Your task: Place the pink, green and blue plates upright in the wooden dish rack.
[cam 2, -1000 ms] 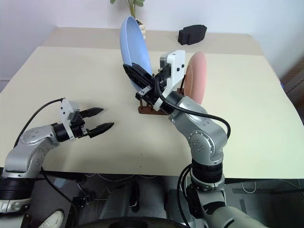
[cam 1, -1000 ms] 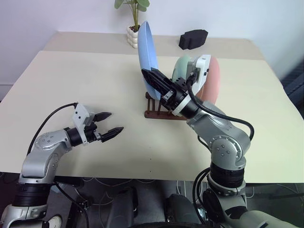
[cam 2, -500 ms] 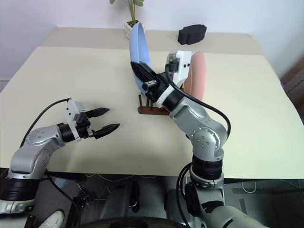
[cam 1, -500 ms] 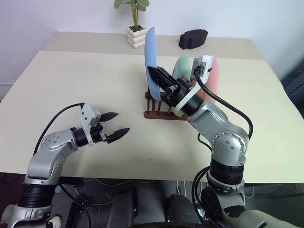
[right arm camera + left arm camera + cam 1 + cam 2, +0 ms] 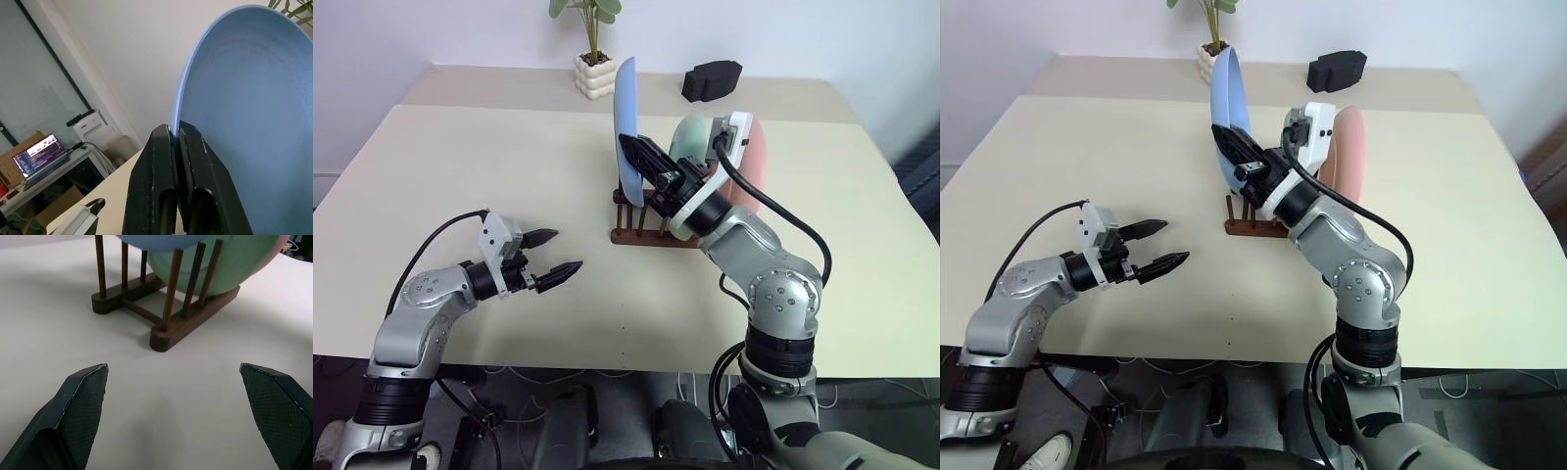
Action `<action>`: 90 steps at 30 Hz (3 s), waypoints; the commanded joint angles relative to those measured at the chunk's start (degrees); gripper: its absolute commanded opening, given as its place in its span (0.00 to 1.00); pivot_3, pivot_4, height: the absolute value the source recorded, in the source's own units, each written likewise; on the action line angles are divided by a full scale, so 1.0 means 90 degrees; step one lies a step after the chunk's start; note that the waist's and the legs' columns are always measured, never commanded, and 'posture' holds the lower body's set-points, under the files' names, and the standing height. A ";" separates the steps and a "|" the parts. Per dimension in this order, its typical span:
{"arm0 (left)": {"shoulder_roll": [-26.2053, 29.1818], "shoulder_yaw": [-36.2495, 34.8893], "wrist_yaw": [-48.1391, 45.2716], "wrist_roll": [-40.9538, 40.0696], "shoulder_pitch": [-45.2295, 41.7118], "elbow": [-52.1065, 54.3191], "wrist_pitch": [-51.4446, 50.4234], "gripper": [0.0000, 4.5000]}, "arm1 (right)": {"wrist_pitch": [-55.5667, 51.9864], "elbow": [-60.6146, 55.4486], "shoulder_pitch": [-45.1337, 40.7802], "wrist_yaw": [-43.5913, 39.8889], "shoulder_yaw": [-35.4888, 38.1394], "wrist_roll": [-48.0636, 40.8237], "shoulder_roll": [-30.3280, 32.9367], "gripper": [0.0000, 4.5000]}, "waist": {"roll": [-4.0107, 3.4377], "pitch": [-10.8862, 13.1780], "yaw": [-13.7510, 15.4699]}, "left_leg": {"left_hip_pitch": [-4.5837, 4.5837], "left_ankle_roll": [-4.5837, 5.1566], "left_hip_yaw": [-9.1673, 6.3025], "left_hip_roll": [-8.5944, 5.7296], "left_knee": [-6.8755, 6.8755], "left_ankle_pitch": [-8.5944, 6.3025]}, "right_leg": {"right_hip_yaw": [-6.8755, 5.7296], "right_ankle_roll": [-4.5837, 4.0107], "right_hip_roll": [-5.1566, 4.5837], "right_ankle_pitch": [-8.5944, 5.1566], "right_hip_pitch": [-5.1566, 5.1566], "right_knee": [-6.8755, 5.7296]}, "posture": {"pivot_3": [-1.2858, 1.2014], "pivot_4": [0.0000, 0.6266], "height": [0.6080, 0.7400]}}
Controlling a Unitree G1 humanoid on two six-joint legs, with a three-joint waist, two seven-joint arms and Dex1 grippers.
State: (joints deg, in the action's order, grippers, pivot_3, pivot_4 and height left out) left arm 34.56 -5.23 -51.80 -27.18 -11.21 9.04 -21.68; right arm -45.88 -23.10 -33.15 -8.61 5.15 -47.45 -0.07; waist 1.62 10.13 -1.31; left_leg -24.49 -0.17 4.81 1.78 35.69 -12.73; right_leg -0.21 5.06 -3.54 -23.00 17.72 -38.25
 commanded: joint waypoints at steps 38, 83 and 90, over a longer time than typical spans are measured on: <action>-0.0384 -0.0113 0.0240 0.0255 -0.0358 -0.0290 0.0418 1.00 | 0.1013 -0.1121 -0.0623 -0.0847 -0.0319 0.1781 0.2576 0.87 | -0.0004 0.0003 0.0038 | -0.0006 0.0000 0.0007 0.0002 -0.0014 0.0001 | 0.0001 0.0000 -0.0002 0.0000 0.0014 0.0006 | 0.52 0.24 1.00; -0.0427 -0.0155 0.0502 0.0748 0.0032 -0.0993 0.1091 1.00 | 0.3049 0.0322 0.4713 -0.3370 0.2736 0.1901 0.3853 0.87 | -0.0028 0.0011 0.0051 | 0.0019 0.0020 0.0006 0.0003 -0.0008 0.0009 | -0.0005 -0.0005 -0.0002 0.0007 -0.0028 0.0018 | 0.52 0.24 1.00; -0.0430 -0.0146 0.0603 0.0805 -0.0003 -0.1027 0.1024 1.00 | 0.2911 0.0175 0.4775 -0.3209 0.2555 0.1805 0.3789 0.87 | -0.0028 0.0011 0.0054 | 0.0019 0.0019 0.0006 0.0003 -0.0007 0.0010 | -0.0005 -0.0004 -0.0002 0.0007 -0.0028 0.0018 | 0.52 0.24 1.00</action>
State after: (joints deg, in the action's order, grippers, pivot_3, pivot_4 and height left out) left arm 30.54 -5.58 -47.07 -19.42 -11.04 -2.07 -12.26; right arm -19.61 -19.79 9.30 -37.98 27.65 -30.63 34.10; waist 1.37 10.23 -0.82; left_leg -24.32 0.00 4.87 1.81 35.63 -12.65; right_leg -0.26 5.02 -3.56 -22.94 17.46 -38.09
